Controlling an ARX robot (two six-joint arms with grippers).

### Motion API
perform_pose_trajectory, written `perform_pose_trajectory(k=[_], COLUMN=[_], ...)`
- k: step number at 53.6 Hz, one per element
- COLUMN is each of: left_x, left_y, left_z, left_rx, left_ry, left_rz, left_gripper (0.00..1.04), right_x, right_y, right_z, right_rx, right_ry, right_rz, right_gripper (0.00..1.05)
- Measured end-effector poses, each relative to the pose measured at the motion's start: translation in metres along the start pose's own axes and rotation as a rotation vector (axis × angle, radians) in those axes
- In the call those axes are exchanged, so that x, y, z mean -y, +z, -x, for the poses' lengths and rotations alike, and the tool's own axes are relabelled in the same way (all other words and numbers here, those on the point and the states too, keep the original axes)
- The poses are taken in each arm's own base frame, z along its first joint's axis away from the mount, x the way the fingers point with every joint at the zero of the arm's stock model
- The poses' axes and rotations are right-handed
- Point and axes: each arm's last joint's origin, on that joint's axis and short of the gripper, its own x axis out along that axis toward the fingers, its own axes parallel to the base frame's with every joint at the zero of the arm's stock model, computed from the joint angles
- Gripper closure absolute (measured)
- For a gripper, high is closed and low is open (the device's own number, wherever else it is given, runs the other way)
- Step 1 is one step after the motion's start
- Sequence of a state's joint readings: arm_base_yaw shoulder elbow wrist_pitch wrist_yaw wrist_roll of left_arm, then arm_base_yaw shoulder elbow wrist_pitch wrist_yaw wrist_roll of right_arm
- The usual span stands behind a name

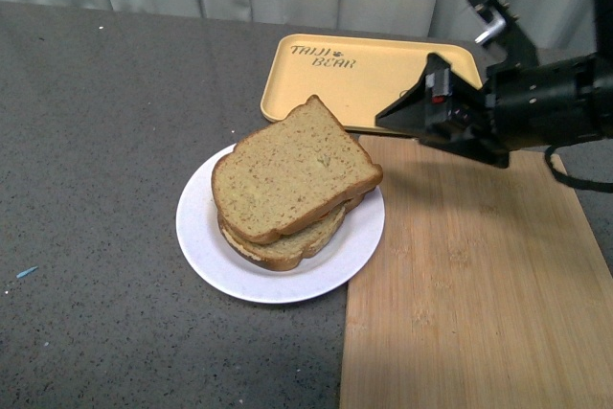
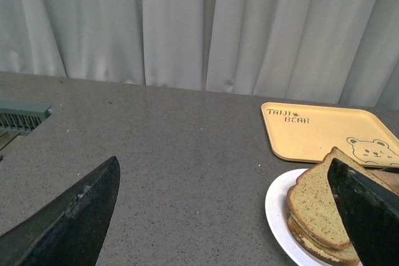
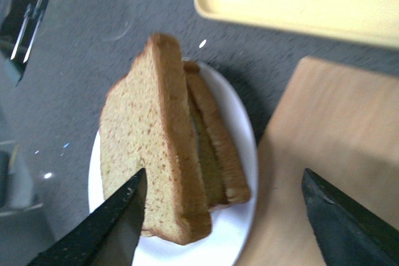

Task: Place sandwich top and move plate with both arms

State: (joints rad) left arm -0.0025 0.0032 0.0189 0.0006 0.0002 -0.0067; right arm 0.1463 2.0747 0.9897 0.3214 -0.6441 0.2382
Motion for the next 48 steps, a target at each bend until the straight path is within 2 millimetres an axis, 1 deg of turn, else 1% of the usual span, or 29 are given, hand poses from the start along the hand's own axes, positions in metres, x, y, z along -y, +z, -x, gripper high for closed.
perform_pose_trajectory(k=[3,4,6,8,9,11,14,15,19,22,23,25,28,30,31,34,37,40,43,48], left_x=[0.0,0.0,0.0,0.0,0.0,0.0,0.0,0.0,0.0,0.0,0.0,0.0,0.0,0.0,0.0,0.0,0.0,0.0,0.0,0.0], left_y=[0.0,0.0,0.0,0.0,0.0,0.0,0.0,0.0,0.0,0.0,0.0,0.0,0.0,0.0,0.0,0.0,0.0,0.0,0.0,0.0], left_z=[0.0,0.0,0.0,0.0,0.0,0.0,0.0,0.0,0.0,0.0,0.0,0.0,0.0,0.0,0.0,0.0,0.0,0.0,0.0,0.0], left_rx=[0.0,0.0,0.0,0.0,0.0,0.0,-0.001,-0.002,0.0,0.0,0.0,0.0,0.0,0.0,0.0,0.001,0.0,-0.001,0.001,0.001], left_ry=[0.0,0.0,0.002,0.0,-0.002,0.0,0.0,0.0,0.0,0.0,0.0,0.001,0.0,0.0,0.0,0.0,0.002,0.002,0.0,0.0], left_rz=[0.0,0.0,0.0,0.0,0.0,0.0,0.0,0.0,0.0,0.0,0.0,0.0,0.0,0.0,0.0,0.0,0.0,0.0,0.0,0.0], left_gripper=[0.07,0.07,0.07,0.07,0.07,0.07,0.07,0.07,0.07,0.07,0.07,0.07,0.07,0.07,0.07,0.07,0.07,0.07,0.07,0.07], right_x=[0.001,0.002,0.005,0.006,0.007,0.007,0.004,0.002,-0.006,-0.014,-0.015,-0.019,-0.022,-0.023,-0.023,-0.028,-0.035,-0.04,-0.044,-0.048], right_y=[0.003,0.003,-0.001,-0.005,-0.01,-0.023,-0.03,-0.031,-0.032,-0.031,-0.031,-0.033,-0.037,-0.041,-0.042,-0.057,-0.068,-0.074,-0.079,-0.087], right_z=[0.007,0.007,0.008,0.011,0.015,0.026,0.035,0.039,0.057,0.074,0.076,0.084,0.089,0.092,0.094,0.109,0.123,0.134,0.143,0.151], right_rx=[0.043,0.066,0.223,0.338,0.414,0.539,0.61,0.639,0.735,0.808,0.818,0.841,0.844,0.839,0.839,0.815,0.812,0.826,0.837,0.831], right_ry=[-0.045,-0.069,-0.23,-0.342,-0.44,-0.549,-0.608,-0.625,-0.657,-0.658,-0.657,-0.656,-0.657,-0.659,-0.658,-0.654,-0.657,-0.661,-0.665,-0.663], right_rz=[0.016,0.035,0.145,0.221,0.259,0.306,0.328,0.334,0.359,0.379,0.381,0.387,0.388,0.387,0.389,0.395,0.399,0.4,0.4,0.399], right_gripper=[0.14,0.15,0.21,0.26,0.29,0.37,0.43,0.46,0.57,0.67,0.69,0.76,0.84,0.92,0.94,1.04,1.04,1.04,1.04,1.04])
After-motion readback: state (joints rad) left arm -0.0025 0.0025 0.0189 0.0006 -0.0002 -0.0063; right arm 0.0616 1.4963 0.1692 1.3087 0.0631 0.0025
